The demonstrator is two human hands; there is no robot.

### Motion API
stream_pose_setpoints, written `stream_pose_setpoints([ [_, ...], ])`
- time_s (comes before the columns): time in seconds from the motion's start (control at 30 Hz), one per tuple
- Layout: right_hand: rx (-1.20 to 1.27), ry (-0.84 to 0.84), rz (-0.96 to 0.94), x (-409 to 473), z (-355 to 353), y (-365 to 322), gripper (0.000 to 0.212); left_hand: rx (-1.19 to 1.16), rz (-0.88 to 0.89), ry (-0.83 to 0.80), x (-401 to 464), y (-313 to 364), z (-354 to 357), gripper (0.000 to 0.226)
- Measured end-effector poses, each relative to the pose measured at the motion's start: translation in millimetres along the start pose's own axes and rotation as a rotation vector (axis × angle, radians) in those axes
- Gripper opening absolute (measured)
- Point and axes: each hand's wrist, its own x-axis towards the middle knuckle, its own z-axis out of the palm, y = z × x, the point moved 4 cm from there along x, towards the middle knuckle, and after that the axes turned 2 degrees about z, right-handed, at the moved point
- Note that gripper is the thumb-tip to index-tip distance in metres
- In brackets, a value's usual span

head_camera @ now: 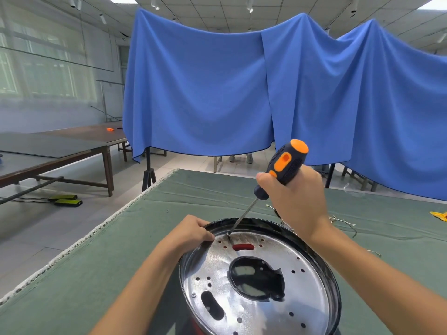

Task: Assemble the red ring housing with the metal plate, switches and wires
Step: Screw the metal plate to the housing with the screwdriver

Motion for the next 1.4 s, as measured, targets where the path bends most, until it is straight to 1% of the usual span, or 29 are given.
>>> stream_pose_setpoints([
  [0.17,-0.017,-0.102,0.033,23.2,12.4,-9.6,0.042,-0.004,-0.002,0.006,0.7,-0.6,0.8,0.033],
  [0.37,-0.077,-0.216,0.076,49.6,36.5,-22.1,0.039,-0.021,0.001,0.003,2.1,-2.1,1.1,0.029],
  [0.53,-0.114,-0.281,0.100,58.0,49.9,-26.4,0.030,-0.037,-0.013,0.000,3.8,-2.3,1.5,0.022],
  [0.7,-0.118,-0.252,0.125,64.3,50.8,-23.6,0.036,-0.024,-0.020,-0.015,7.1,-2.0,1.5,0.013],
  [0.9,-0.126,-0.193,0.163,66.9,47.5,-16.0,0.034,-0.032,-0.023,-0.013,10.3,-4.2,1.7,0.013],
  [1.13,-0.125,-0.207,0.160,67.8,44.9,-14.5,0.037,-0.050,-0.013,0.005,11.5,-6.7,2.1,0.006],
  [1.3,-0.131,-0.185,0.148,64.2,40.7,-13.7,0.033,-0.053,-0.020,-0.001,13.3,-8.6,2.2,0.009],
  [1.4,-0.116,-0.178,0.145,62.1,38.7,-13.4,0.030,-0.058,-0.022,0.001,13.2,-9.0,2.2,0.015],
])
